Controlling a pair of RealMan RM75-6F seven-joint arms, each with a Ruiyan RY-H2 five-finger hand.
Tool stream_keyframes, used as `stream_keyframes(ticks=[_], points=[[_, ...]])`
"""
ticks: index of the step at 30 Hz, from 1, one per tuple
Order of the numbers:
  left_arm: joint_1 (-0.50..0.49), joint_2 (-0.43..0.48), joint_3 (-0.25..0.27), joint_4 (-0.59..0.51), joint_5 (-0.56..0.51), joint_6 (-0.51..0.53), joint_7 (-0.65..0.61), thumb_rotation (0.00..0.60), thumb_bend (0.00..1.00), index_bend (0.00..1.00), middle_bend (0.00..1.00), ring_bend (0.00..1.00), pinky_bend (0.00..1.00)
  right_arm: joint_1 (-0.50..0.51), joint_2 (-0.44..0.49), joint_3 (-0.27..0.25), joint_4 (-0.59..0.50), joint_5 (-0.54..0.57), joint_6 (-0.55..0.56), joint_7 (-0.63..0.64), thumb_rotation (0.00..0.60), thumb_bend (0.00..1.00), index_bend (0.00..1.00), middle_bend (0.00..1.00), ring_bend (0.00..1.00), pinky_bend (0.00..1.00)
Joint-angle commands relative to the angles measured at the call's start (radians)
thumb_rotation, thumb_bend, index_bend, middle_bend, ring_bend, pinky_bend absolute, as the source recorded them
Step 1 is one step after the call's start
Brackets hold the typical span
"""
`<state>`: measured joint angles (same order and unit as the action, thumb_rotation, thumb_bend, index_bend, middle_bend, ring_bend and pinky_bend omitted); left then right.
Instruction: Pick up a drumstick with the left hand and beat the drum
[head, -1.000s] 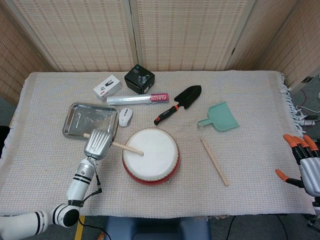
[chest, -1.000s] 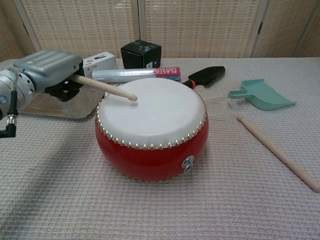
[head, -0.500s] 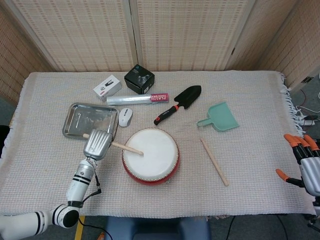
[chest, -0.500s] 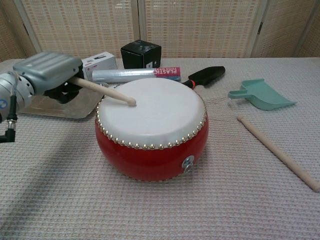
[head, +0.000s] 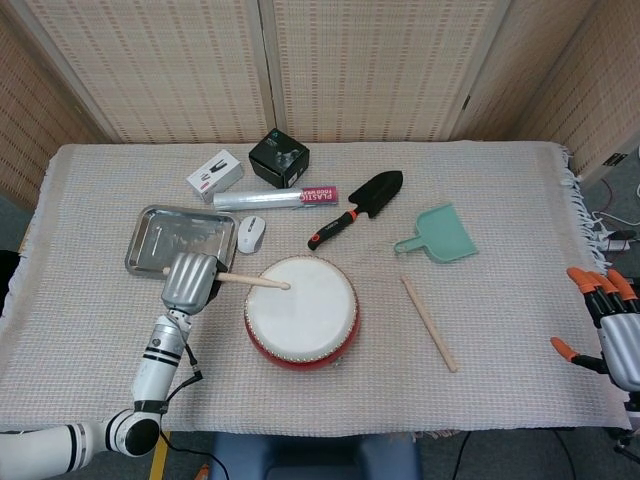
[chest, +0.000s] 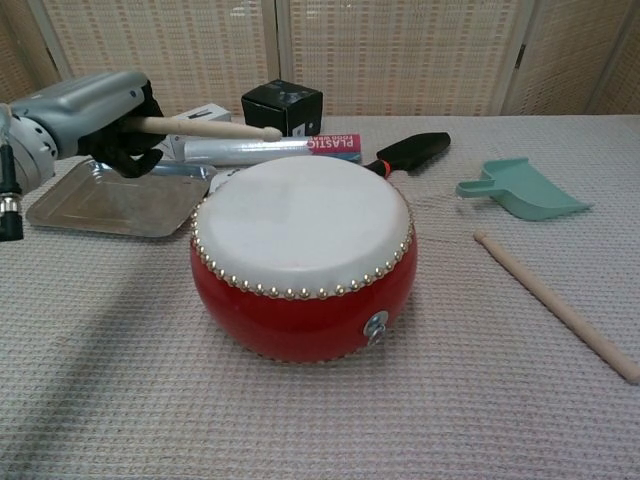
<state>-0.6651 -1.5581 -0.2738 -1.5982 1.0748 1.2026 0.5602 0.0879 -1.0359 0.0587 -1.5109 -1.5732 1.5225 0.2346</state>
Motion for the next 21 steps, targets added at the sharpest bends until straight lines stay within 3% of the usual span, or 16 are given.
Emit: stream_keyframes(ticks=[1,5,13,21], points=[[-0.021,-0.036,0.054,0.092,-0.003,-0.018,0.112,0.600,0.65,1.00,1.00,1.00,1.00,0.000,0.001,0.001,-0.001,0.002,-0.001,-0.001,0.600,0.18,0.00,0.10,0.00,0.03],[-0.038,-0.057,0.099,0.139,0.010,-0.032,0.197,0.600,0.65,1.00,1.00,1.00,1.00,0.001,0.003,0.001,-0.003,0.001,0.000,-0.004,0.600,0.18,0.00,0.10,0.00,0.03],[0.007,-0.013,-0.024,0.005,-0.019,0.002,-0.095,0.600,0.65,1.00,1.00,1.00,1.00,0.000,0.002,-0.001,-0.003,0.001,-0.001,-0.003,0.600,0.18,0.00,0.10,0.00,0.03],[-0.009,-0.022,0.011,0.065,0.004,-0.013,-0.058,0.600,0.65,1.00,1.00,1.00,1.00,-0.001,0.004,0.001,-0.006,0.004,0.001,-0.005,0.600,0.18,0.00,0.10,0.00,0.03]])
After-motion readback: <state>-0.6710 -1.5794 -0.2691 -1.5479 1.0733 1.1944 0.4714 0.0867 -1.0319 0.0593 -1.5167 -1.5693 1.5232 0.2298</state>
